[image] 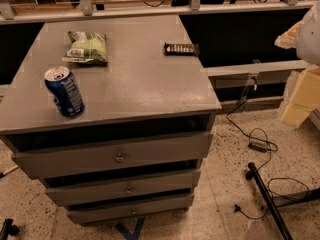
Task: Pick pepsi can
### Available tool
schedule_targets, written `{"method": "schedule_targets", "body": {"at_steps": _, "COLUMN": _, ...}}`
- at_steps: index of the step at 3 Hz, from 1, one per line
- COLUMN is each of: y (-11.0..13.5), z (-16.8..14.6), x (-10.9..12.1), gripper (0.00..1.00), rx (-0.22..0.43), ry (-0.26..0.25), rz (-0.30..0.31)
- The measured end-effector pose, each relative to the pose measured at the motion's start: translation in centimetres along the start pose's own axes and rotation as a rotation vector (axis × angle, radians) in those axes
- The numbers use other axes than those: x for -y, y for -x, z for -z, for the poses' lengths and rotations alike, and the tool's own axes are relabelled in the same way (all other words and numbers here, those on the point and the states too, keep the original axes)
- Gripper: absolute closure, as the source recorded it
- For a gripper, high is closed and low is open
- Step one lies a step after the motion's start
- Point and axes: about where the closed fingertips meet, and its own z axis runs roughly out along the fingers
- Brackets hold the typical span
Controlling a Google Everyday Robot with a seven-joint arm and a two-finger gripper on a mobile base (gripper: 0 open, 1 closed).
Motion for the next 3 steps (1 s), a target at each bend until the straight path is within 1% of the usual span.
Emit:
{"method": "schedule_targets", "body": {"at_steps": 1, "y": 0.0, "z": 0.0, "x": 0.0, "gripper": 0.0, "rx": 0.0, "ry": 0.0, "rz": 0.0}}
{"method": "schedule_targets", "body": {"at_steps": 2, "y": 4.7, "z": -1.7, "x": 0.4, "gripper": 0.0, "rx": 0.049, "ry": 0.029, "rz": 0.076}}
{"method": "schedule_targets", "body": {"at_steps": 3, "y": 16.1, "z": -4.9, "x": -0.4, "gripper": 0.0, "rx": 0.148, "ry": 0.099, "rz": 0.265}}
